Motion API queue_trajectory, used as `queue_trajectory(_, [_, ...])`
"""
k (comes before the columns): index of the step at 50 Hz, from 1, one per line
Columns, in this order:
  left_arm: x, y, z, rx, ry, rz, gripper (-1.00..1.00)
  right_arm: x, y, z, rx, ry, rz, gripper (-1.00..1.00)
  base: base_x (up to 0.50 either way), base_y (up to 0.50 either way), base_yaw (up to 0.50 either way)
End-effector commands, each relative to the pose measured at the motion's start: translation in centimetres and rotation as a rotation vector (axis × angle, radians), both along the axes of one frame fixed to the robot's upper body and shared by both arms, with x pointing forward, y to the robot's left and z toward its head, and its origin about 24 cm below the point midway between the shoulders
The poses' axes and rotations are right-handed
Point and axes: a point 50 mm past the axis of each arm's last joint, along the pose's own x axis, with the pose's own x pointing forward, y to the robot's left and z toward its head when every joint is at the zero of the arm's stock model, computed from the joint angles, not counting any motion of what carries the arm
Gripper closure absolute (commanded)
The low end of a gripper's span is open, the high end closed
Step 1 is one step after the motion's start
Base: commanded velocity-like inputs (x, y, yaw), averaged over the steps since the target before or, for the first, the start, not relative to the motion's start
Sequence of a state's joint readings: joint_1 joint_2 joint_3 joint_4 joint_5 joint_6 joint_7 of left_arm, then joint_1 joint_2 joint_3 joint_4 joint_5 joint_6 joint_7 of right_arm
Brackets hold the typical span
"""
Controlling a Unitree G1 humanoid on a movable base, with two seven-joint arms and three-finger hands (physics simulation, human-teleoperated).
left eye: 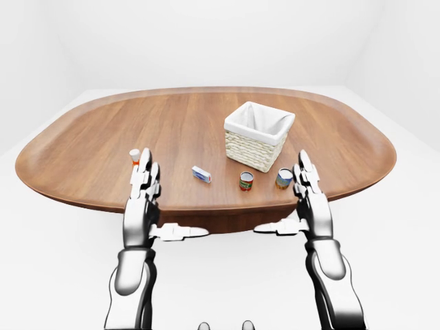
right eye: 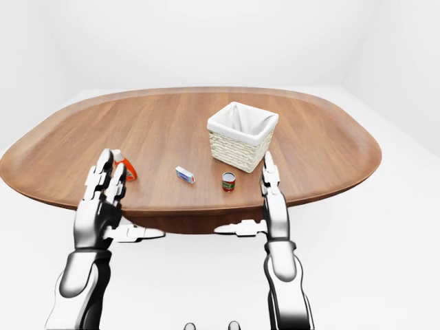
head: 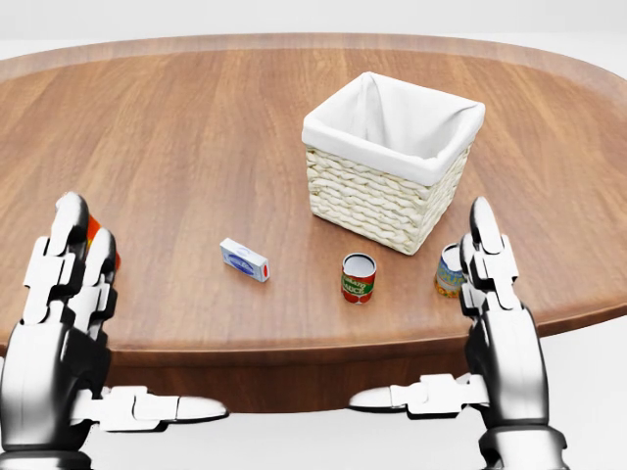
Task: Pick up the ketchup, and put it in the basket.
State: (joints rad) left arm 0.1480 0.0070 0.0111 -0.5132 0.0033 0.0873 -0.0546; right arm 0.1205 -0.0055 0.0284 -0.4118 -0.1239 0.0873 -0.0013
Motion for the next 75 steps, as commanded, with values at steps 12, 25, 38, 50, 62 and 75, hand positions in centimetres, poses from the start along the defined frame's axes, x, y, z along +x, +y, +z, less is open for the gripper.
queue_trajectory(12, [-3.1, 0.6, 4.8, -0.021, -0.222, 0.011, -1.0, -2.5, 0.6, 3.9, -0.056, -0.173, 0.001, -1.0, 0.0, 0.0, 0.0])
queue_trajectory(25, [-3.2, 0.8, 5.1, -0.028, -0.235, 0.02, -1.0, -2.3, 0.6, 3.7, -0.065, -0.163, -0.005, -1.0, 0.0, 0.0, 0.0])
queue_trajectory(38, [-3.6, 0.6, 4.8, -0.025, -0.217, -0.015, -1.0, -2.8, 0.7, 3.9, -0.051, -0.164, 0.037, -1.0, 0.0, 0.02, 0.0])
queue_trajectory(50, [-3.7, 0.6, 5.0, -0.03, -0.23, -0.023, -1.0, -2.8, 1.0, 3.6, -0.061, -0.148, 0.06, -1.0, 0.29, 0.48, 0.0])
queue_trajectory(62, [-3.2, 0.6, 4.4, -0.021, -0.198, -0.013, -1.0, -2.3, 0.8, 3.5, -0.065, -0.153, 0.006, -1.0, 0.11, 0.15, 0.0])
queue_trajectory(75, [-3.4, 0.4, 4.4, 0.015, -0.197, -0.007, -1.0, -2.7, 1.2, 3.8, -0.056, -0.166, 0.047, -1.0, 0.0, 0.0, 0.0])
